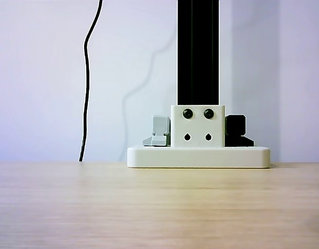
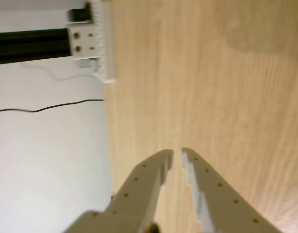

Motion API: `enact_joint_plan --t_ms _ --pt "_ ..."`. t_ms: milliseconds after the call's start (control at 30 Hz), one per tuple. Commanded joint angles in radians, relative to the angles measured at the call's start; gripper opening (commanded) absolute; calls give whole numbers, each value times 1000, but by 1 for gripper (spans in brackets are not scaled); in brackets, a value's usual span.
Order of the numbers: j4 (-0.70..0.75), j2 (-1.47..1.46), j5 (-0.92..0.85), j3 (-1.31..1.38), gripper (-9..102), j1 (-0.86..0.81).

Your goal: Grasp a peg and put it in the crate.

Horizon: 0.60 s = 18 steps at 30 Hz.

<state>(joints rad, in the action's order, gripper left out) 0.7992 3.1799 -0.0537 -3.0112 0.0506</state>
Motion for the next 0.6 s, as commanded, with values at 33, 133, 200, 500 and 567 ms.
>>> enact_joint_plan --t_ms 33,133,200,500,567 --pt "9 84 17 -46 -1 6" --pt "32 109 17 -49 -1 5" --pt "60 133 25 -49 -1 3" --pt "104 155 115 -48 9 -8" --pt "107 153 123 -46 9 -8"
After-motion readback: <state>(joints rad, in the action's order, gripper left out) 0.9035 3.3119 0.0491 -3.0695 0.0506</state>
